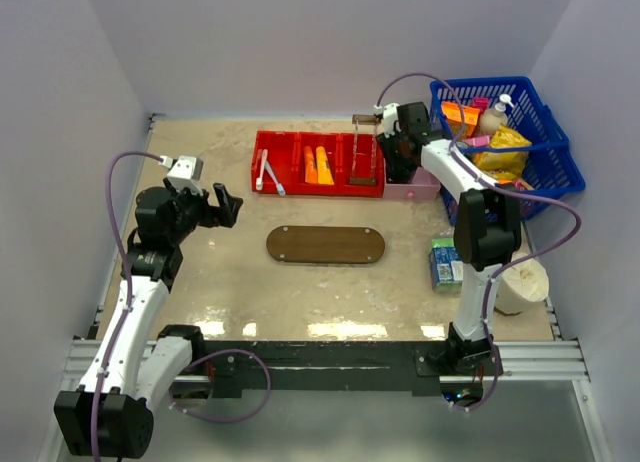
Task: Prepare toiletry sets of a toothbrush and toothpaste on the tray
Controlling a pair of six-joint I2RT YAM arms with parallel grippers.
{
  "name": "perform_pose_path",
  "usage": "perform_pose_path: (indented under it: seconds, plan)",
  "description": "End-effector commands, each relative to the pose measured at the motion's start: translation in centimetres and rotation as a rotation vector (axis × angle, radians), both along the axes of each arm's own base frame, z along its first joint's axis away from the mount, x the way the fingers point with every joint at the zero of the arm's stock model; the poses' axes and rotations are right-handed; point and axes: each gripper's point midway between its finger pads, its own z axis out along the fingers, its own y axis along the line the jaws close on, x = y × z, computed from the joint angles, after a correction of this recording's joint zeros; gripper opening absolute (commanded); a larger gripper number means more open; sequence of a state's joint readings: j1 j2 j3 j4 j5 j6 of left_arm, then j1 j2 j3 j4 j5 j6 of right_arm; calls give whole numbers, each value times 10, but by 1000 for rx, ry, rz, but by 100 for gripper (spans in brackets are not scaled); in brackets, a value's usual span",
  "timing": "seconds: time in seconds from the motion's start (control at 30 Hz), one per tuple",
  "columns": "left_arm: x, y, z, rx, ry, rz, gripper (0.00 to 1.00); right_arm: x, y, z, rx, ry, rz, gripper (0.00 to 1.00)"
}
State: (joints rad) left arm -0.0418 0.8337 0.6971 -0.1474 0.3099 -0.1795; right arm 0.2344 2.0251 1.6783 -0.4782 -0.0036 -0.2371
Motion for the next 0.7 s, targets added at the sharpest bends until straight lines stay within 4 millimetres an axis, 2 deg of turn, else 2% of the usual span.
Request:
perform_pose_path:
  seconds: [0.0,0.23,0.37,0.57,0.67]
  plan:
    - [3,-1,16,0,-42,-3,96,2,2,-12,10,13,18,40]
    - [4,-1,15,-1,-39,-3,96,0,6,-22,24,36,31,36]
    - [4,-1,14,1,-35,-2,96,2,6,-19,32,17,30,34]
    - [4,-1,13,2,-33,0,96,3,5,-16,24,7,28,14]
    - [4,-1,14,3,-35,-1,96,6,5,-12,15,0,38,0]
